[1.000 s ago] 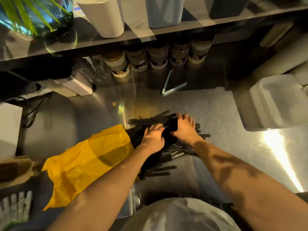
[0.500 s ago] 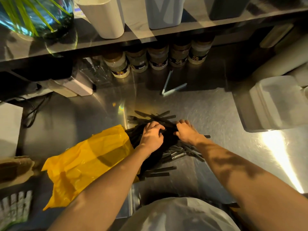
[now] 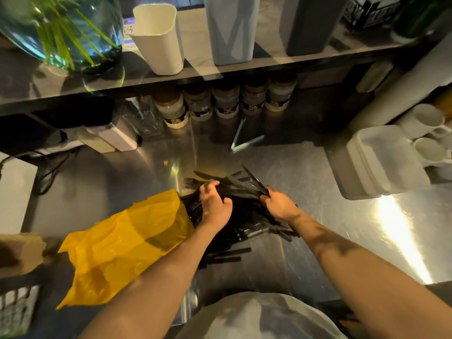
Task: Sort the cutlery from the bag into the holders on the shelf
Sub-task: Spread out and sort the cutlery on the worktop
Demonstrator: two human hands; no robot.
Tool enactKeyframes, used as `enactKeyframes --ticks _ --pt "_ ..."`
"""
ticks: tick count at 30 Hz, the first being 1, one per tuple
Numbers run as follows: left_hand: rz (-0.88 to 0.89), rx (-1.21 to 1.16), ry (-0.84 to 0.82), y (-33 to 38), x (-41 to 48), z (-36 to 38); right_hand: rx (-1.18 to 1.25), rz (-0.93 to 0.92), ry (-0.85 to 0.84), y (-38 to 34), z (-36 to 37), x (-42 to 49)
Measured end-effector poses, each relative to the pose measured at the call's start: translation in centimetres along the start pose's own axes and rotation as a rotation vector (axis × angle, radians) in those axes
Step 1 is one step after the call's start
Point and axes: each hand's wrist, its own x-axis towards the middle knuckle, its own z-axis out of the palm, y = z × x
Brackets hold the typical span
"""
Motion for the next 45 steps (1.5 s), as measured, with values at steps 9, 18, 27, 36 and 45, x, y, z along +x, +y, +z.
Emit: enactKeyframes --ticks 9,18,27,36,45 --pt "-0.422 -0.859 -0.117 3.6 -1.7 1.3 0.426 0.001 -0.007 0.9 0.5 -3.1" --pt "-0.386 -0.909 -0.213 5.5 -1.9 0.5 0.48 0.081 -0.179 -0.7 0.4 -6.0" --pt "-0.402 -0.881 -0.319 6.8 -3.1 0.7 0.451 0.041 -0.256 -2.2 0.0 -7.7" --pt "-0.457 -1.016 -0.382 7.8 -3.5 0.7 0.633 -0.02 -0.278 -3.2 0.2 -7.9" --pt "-0.337 -0.669 -0.339 7.3 -3.9 1.8 0.461 -0.111 -0.177 -4.5 0.3 -8.1"
